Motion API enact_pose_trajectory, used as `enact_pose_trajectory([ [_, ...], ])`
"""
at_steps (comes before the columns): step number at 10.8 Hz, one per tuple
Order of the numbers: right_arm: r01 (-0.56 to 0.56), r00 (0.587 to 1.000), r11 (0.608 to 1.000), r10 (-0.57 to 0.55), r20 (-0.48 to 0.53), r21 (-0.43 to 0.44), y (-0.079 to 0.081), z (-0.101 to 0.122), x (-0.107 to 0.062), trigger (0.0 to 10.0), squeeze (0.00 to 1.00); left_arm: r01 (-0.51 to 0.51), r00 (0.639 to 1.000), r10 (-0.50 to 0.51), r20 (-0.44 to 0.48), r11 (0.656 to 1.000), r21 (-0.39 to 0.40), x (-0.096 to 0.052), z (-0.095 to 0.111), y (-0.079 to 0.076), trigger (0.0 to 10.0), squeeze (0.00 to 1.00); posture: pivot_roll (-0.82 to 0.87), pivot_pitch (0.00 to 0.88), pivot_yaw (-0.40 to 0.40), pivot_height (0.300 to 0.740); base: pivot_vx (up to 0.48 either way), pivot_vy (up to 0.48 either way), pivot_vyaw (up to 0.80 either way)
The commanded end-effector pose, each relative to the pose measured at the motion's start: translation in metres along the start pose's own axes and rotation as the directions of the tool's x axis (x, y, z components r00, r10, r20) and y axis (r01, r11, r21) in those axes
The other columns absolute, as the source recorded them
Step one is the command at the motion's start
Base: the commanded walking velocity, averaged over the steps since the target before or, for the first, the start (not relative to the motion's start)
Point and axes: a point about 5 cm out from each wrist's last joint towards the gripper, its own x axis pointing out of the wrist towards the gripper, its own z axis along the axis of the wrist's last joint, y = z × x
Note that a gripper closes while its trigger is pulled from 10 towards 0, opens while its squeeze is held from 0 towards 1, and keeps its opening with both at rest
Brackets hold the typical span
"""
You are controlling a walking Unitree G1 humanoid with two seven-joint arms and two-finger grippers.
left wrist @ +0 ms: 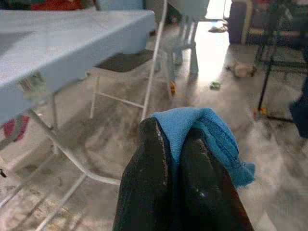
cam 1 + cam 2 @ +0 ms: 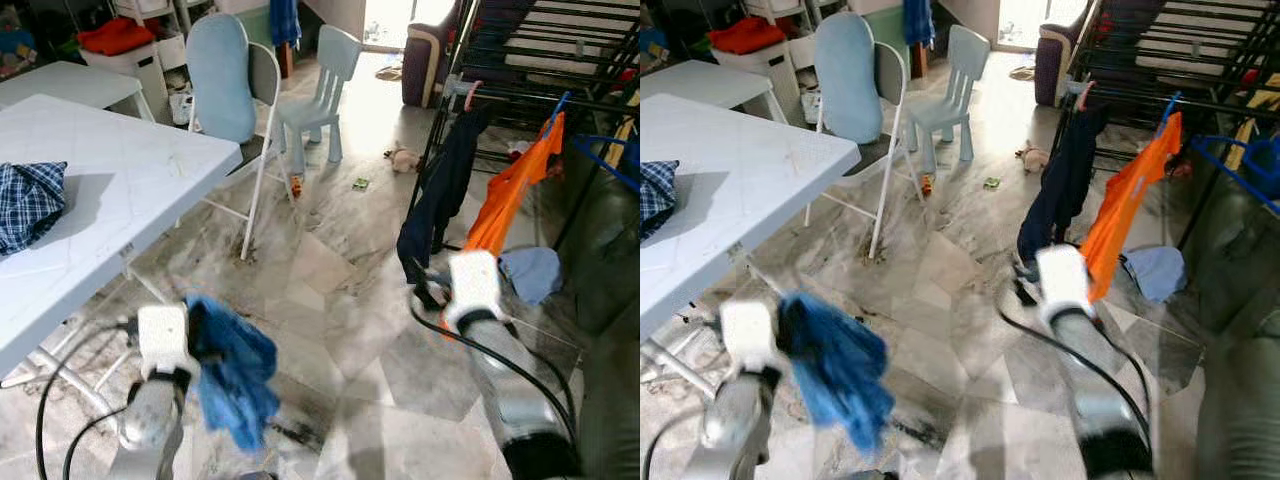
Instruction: Hang hanger
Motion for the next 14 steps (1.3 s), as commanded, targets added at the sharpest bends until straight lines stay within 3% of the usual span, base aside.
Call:
enact_pose_trajectory([
  [1, 0.026, 1.0, 1.0, -0.026, 0.004, 0.018, -0.003, 0.004, 0.001, 10.0, 0.0, -0.005, 0.999, 0.005, 0.037, 1.0, 0.015, 0.004, 0.009, 0.004, 10.0, 0.0, -0.05, 0.0, 0.049, 0.74, 0.0, 0.0, 0.0],
  [3, 0.004, 1.0, 1.0, -0.004, -0.01, 0.001, 0.002, 0.004, 0.005, 10.0, 0.0, -0.036, 0.997, 0.036, 0.066, 0.999, -0.007, 0.014, 0.018, 0.003, 10.0, 0.0, -0.05, 0.0, 0.038, 0.74, 0.0, 0.0, 0.0],
  [4, -0.014, 1.0, 0.999, 0.014, 0.002, -0.047, 0.004, 0.008, 0.008, 10.0, 0.0, -0.054, 0.995, 0.055, 0.081, 0.998, -0.017, 0.017, 0.022, 0.003, 10.0, 0.0, -0.04, 0.0, 0.037, 0.74, 0.0, 0.0, 0.0],
  [5, -0.051, 0.999, 0.999, 0.051, 0.012, 0.014, 0.01, 0.01, 0.01, 10.0, 0.0, -0.073, 0.993, 0.074, 0.097, 0.997, -0.009, 0.019, 0.025, 0.002, 10.0, 0.0, -0.04, 0.0, 0.039, 0.74, 0.0, 0.0, 0.0],
  [7, -0.064, 0.998, 0.995, 0.065, 0.019, -0.072, 0.017, 0.01, 0.009, 10.0, 0.0, -0.078, 0.991, 0.079, 0.107, 0.997, -0.01, 0.02, 0.028, 0.002, 10.0, 0.0, -0.04, 0.0, 0.036, 0.74, 0.0, 0.0, 0.0],
  [8, -0.112, 0.994, 0.993, 0.111, -0.015, -0.028, 0.022, 0.006, 0.007, 10.0, 0.0, -0.086, 0.991, 0.086, 0.106, 0.996, -0.01, 0.019, 0.027, 0.002, 10.0, 0.0, -0.03, 0.0, 0.039, 0.74, 0.0, 0.0, 0.0],
  [11, -0.022, 0.998, 1.0, 0.021, 0.051, 0.02, 0.008, 0.01, 0.0, 10.0, 0.0, -0.091, 0.992, 0.091, 0.083, 0.996, -0.005, 0.008, 0.019, 0.005, 10.0, 0.0, -0.04, 0.0, 0.066, 0.74, 0.0, 0.0, 0.0],
  [14, 0.073, 0.997, 0.997, -0.074, 0.035, 0.016, -0.007, 0.008, -0.006, 10.0, 0.0, -0.026, 0.998, 0.029, 0.052, 0.997, -0.072, 0.005, 0.01, 0.0, 10.0, 0.0, -0.08, 0.0, 0.073, 0.74, 0.0, 0.0, 0.0],
])
